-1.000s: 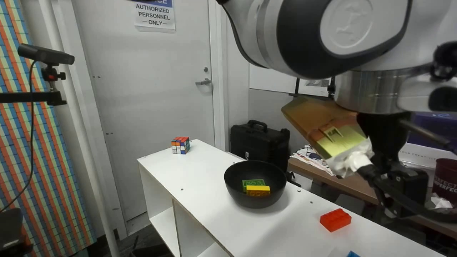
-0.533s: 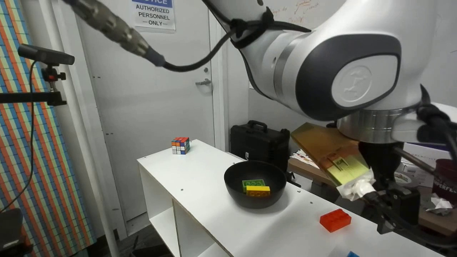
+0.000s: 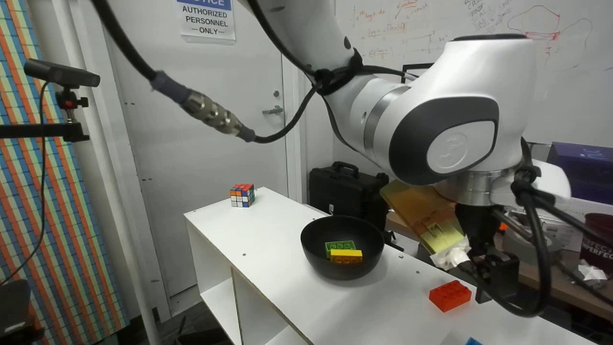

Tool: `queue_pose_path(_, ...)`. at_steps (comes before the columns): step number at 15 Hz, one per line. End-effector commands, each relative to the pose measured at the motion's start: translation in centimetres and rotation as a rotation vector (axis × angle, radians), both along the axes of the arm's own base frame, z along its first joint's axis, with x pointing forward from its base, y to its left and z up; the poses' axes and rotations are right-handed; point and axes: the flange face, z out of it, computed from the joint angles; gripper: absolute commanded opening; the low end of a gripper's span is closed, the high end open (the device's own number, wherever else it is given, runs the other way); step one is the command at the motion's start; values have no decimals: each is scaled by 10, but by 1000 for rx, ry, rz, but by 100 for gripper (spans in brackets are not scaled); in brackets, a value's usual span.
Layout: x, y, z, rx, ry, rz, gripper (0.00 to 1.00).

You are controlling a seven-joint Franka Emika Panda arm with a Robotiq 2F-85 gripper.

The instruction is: Put the green, yellow, orange and blue lego bricks in the black bowl

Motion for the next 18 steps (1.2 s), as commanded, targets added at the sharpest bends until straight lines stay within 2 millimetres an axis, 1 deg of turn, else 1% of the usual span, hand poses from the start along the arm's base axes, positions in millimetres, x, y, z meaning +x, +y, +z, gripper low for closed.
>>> queue_pose_path(1, 3, -1, -14, 12, 9, -23, 100)
queue_pose_path(3, -1, -4, -24, 9, 23, -25, 100)
queue_pose_path(6, -1, -8, -28, 0, 17, -35, 100)
queue_pose_path(12, 18, -4, -32, 8, -7, -16, 100)
queue_pose_path(18, 29, -2, -56, 11, 21, -11, 100)
